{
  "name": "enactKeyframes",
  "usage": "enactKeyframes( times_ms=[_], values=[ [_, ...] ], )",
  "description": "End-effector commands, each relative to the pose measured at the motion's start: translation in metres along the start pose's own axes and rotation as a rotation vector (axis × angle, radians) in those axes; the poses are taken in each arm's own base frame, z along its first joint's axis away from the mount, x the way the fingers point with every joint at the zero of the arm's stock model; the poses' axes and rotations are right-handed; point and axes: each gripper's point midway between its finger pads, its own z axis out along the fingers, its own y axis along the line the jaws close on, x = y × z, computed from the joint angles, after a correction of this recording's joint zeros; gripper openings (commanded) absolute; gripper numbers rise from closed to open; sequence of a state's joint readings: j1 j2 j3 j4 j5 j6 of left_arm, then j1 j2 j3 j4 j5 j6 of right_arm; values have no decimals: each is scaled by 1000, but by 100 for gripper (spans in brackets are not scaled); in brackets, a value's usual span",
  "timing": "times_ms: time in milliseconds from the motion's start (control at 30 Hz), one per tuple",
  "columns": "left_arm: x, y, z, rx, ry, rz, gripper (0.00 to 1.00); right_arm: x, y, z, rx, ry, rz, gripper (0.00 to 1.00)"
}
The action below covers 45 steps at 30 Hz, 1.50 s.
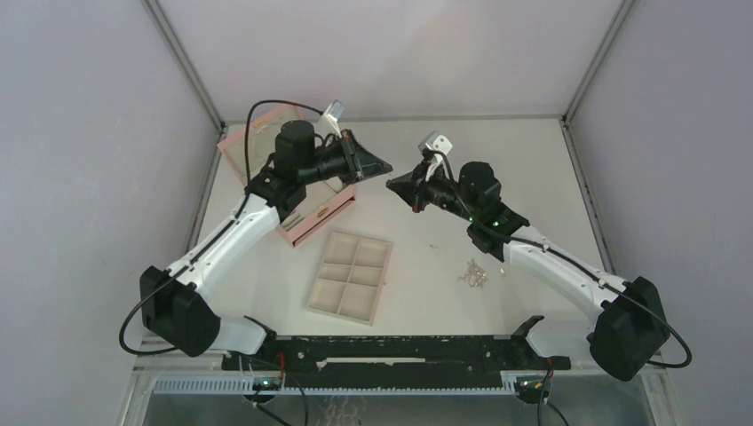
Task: Organize the mixed jewelry
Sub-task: Place the jewelry at the center of the board.
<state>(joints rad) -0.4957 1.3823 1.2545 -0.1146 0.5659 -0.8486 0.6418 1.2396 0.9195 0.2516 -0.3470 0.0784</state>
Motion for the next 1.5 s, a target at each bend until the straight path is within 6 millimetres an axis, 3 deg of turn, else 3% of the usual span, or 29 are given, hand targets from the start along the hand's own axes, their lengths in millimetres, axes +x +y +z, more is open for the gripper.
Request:
enactKeyframes(
  times_ms=[0, 300, 467, 700, 767, 900, 1033, 1133, 1233, 1333, 1467],
  values=[
    [0, -6, -5, 12, -27, 19, 9, -34, 8, -2, -32, -83, -22, 0],
    [8, 12, -1, -38, -12, -16, 55, -17, 10, -4, -33, -14, 13, 0],
    [12, 25, -2, -95, -4, -37, 72, -4, 2, -11, -13, 46, 59, 0],
    [6, 53, -13, -233, -40, -87, 74, 30, -5, -36, -84, 260, 174, 0],
    [7, 61, -16, -270, -41, -109, 74, 27, -16, -45, -74, 317, 267, 0],
    [20, 88, -14, -357, -9, -149, 75, 44, -32, -63, 13, 506, 586, 0],
    [41, 103, 1, -355, 84, -245, 75, 71, -24, -79, 44, 692, 791, 0],
    [50, 109, 8, -363, 132, -303, 75, 78, -15, -85, 14, 751, 819, 0],
    [71, 120, 18, -368, 230, -400, 77, 86, -3, -93, -42, 837, 822, 0],
    [90, 121, 26, -349, 313, -459, 78, 93, 2, -95, -67, 876, 826, 0],
    [100, 111, 33, -317, 361, -496, 78, 93, 13, -87, -138, 894, 864, 0]
  ],
)
